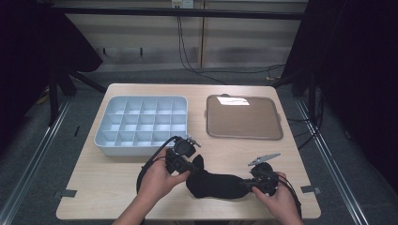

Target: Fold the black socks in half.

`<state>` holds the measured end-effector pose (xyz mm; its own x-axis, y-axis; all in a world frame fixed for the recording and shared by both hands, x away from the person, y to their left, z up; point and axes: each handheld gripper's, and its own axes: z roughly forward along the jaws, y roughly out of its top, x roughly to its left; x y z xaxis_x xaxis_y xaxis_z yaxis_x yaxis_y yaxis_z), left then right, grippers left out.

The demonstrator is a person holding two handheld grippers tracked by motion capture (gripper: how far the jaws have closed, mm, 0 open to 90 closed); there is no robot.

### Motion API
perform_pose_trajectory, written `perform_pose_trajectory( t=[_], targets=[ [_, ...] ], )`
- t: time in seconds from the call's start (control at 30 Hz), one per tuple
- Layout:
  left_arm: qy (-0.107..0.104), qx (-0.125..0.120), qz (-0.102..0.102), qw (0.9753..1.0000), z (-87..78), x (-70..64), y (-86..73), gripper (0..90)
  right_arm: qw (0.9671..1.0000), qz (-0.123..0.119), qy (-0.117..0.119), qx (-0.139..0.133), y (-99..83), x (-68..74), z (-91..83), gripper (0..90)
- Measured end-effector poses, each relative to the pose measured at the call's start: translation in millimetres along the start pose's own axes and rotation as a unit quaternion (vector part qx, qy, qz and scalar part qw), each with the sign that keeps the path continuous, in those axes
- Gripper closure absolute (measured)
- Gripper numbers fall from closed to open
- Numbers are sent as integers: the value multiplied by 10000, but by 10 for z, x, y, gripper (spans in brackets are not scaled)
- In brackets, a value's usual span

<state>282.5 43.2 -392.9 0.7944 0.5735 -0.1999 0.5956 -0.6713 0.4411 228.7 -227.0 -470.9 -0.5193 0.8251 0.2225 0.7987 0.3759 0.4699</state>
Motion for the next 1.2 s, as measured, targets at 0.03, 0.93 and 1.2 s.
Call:
perform_pose_trajectory(
  t=[0.03,0.93,1.2],
  targets=[
    [-97,1,35,9999,39,-46,30,812,10000,9,-4,6,2,4,2,813],
    [602,99,-703,9957,197,504,-210,781,9999,-102,9,35,1,39,39,822],
    [758,376,-1308,9878,444,791,-425,652,9999,-130,8,41,-1,29,30,823]
  ],
)
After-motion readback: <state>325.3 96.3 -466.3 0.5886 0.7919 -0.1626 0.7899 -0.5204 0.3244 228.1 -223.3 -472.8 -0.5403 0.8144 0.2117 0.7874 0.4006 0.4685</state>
